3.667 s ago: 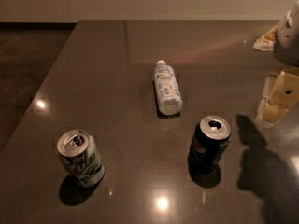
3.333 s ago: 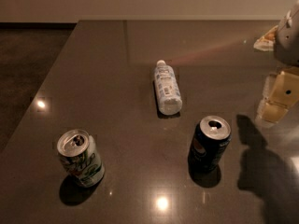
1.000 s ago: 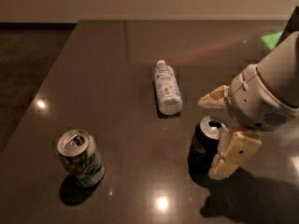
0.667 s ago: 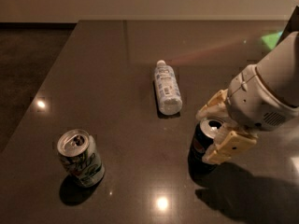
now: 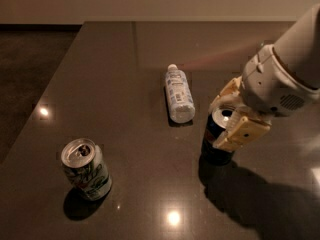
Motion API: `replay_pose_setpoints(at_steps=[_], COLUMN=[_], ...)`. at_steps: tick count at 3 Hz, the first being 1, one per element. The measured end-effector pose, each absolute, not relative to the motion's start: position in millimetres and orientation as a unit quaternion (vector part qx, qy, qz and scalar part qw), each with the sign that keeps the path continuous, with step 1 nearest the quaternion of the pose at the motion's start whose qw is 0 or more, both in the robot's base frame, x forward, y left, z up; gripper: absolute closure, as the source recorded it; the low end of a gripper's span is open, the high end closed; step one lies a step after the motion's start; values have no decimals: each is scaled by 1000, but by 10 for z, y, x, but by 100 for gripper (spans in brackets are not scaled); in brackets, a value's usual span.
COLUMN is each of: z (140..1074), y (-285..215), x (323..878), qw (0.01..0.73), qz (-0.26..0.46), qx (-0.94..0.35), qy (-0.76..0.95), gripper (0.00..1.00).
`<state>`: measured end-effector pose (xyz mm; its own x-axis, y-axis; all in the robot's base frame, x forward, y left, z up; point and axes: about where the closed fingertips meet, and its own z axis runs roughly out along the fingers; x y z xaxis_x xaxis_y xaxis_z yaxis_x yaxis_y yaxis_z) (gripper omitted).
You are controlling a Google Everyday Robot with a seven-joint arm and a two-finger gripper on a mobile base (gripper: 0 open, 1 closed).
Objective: Move pepsi can near blue plastic bottle
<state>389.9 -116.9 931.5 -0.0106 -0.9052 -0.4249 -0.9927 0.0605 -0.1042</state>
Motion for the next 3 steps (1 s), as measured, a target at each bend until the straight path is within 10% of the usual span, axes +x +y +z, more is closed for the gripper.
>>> replay_pose_setpoints(at_steps=[3], z=[9403], y=[-1209], x=[4608], qw=[196], qz=[101], qx=[-656], qy=[722], gripper=[100])
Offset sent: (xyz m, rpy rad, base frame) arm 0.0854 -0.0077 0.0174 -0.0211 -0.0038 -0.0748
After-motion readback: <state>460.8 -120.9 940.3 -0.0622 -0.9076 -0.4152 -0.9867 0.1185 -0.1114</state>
